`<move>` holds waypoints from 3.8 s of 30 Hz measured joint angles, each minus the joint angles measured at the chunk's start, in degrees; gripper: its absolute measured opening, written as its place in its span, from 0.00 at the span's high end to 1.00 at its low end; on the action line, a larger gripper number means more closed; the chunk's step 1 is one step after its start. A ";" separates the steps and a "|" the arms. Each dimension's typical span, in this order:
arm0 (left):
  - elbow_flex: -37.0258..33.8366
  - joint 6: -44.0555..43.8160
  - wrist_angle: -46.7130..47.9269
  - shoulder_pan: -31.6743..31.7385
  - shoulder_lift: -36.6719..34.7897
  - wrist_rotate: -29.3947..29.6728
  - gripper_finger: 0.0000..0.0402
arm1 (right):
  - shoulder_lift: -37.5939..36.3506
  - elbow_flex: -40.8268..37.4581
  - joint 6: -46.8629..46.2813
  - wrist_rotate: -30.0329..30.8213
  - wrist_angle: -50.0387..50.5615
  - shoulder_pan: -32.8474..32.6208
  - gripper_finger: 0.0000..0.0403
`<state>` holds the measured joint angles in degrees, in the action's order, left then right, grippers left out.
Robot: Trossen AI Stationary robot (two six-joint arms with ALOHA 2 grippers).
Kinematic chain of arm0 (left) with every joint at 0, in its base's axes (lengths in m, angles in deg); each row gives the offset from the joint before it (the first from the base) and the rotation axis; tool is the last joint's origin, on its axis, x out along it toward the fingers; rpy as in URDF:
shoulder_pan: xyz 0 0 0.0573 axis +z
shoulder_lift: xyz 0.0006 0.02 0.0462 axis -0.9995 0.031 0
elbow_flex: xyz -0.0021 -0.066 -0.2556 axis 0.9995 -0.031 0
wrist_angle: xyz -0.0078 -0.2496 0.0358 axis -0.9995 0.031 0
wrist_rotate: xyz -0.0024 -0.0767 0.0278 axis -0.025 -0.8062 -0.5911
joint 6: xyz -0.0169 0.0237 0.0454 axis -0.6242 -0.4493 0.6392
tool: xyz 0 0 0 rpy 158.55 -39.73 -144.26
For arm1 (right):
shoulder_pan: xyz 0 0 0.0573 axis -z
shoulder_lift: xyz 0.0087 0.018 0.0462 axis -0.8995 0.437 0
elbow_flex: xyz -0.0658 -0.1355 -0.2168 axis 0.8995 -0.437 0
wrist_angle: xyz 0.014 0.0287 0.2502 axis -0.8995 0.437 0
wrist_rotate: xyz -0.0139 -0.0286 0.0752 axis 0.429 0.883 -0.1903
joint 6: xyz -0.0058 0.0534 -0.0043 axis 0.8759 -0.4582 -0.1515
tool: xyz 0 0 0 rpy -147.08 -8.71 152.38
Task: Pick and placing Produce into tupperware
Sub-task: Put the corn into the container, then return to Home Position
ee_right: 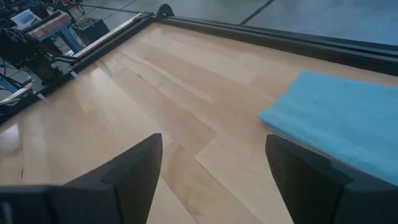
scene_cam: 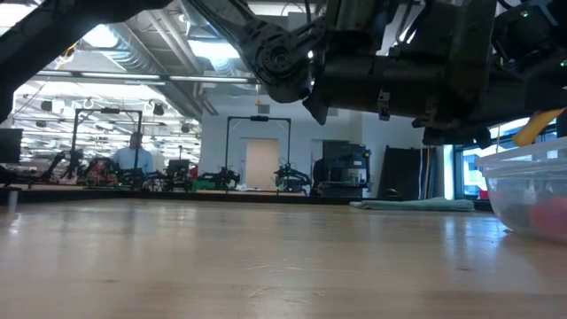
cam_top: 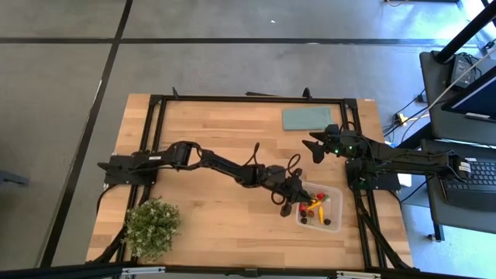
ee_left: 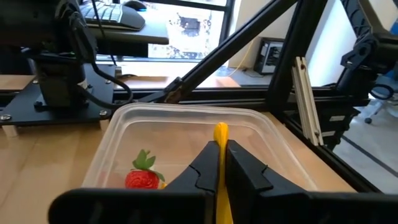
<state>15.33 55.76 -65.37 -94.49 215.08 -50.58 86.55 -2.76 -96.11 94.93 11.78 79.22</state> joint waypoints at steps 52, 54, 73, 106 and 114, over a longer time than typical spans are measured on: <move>0.04 17.89 74.33 21.53 -65.46 13.48 0.60 | -0.02 16.27 22.91 0.23 -12.28 6.55 0.29; 0.04 17.64 77.99 21.49 -69.58 16.96 0.60 | -0.01 20.12 25.70 0.29 -9.36 8.73 0.29; -45.54 8.57 69.36 21.49 -112.89 26.07 0.61 | -3.72 18.33 28.74 0.13 2.51 16.63 0.29; -81.45 1.27 50.40 21.53 -139.41 28.84 0.61 | -31.25 -2.93 23.40 -2.23 -6.95 16.57 0.29; -88.13 -0.40 45.37 21.51 -139.41 28.36 0.63 | -31.26 -2.93 23.65 -2.91 -7.13 16.57 0.29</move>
<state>-72.80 55.36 -20.00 -72.98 75.67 -22.22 55.30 -5.69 -72.46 92.02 4.65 95.79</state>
